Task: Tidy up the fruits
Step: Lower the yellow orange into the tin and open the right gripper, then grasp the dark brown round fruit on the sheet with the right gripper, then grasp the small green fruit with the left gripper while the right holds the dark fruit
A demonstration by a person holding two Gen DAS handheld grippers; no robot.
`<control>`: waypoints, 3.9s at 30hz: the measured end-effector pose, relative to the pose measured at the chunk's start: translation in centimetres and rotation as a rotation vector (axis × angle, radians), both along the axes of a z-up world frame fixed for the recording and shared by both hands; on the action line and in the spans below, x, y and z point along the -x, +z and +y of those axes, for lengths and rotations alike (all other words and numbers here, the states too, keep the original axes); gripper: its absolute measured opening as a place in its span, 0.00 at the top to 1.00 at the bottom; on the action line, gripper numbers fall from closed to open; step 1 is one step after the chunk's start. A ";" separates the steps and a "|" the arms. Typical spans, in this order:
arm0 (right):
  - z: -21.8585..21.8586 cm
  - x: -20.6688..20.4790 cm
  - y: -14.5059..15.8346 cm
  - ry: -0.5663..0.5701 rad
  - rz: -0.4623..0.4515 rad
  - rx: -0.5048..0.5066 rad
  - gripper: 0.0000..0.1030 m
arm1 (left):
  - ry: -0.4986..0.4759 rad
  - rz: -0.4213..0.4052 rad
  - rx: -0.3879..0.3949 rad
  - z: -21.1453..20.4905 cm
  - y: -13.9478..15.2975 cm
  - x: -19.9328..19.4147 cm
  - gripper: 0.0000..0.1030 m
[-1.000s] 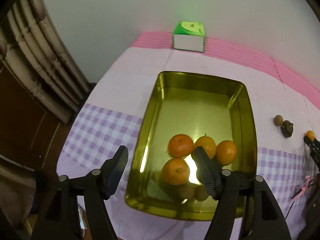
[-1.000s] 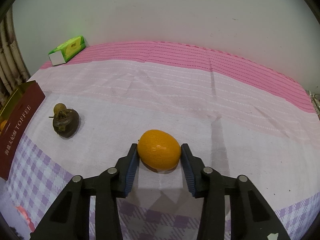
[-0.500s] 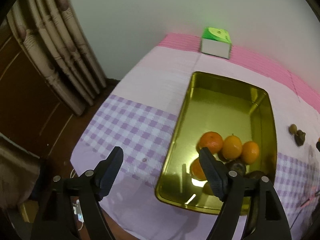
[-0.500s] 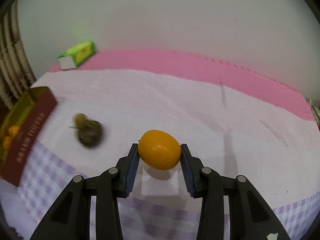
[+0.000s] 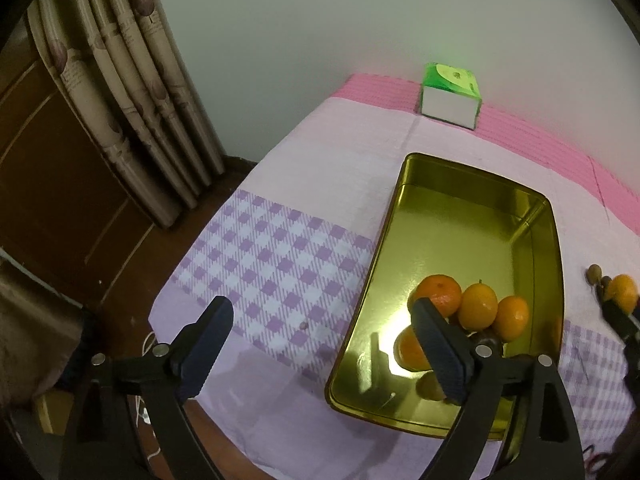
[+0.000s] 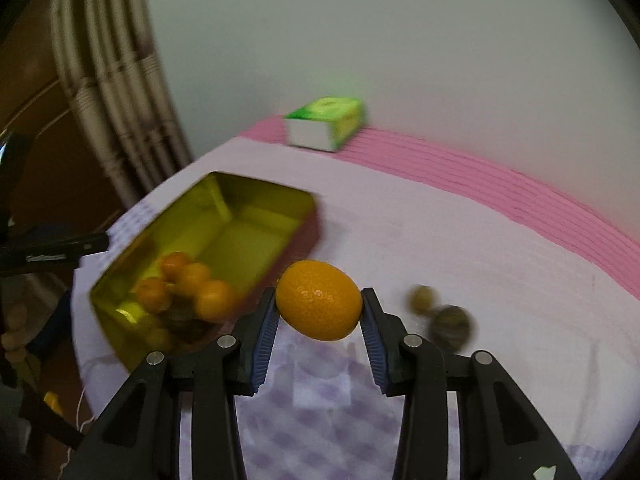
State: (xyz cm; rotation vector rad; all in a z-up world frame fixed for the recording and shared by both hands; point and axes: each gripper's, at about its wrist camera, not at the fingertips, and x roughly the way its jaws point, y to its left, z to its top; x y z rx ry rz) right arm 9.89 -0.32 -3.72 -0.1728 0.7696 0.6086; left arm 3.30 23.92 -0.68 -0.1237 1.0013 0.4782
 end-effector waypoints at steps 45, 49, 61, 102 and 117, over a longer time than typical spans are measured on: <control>9.0 1.4 -3.8 0.172 0.019 0.124 0.62 | 0.055 0.000 0.051 1.1 -0.4 0.1 0.11; 8.6 1.5 -3.3 0.170 0.016 0.100 0.61 | 0.053 0.000 0.049 1.0 -0.4 0.1 0.11; 5.6 1.5 -0.6 0.100 -0.024 0.016 0.57 | 0.029 -0.006 0.027 0.4 -0.2 0.0 0.11; -8.3 -6.7 -7.3 -0.240 0.049 0.071 0.55 | -0.142 -0.027 0.022 -2.9 0.3 -0.3 0.11; -10.5 -6.5 -7.2 -0.292 0.038 0.068 0.61 | -0.174 -0.047 0.018 -5.4 1.0 -0.7 0.11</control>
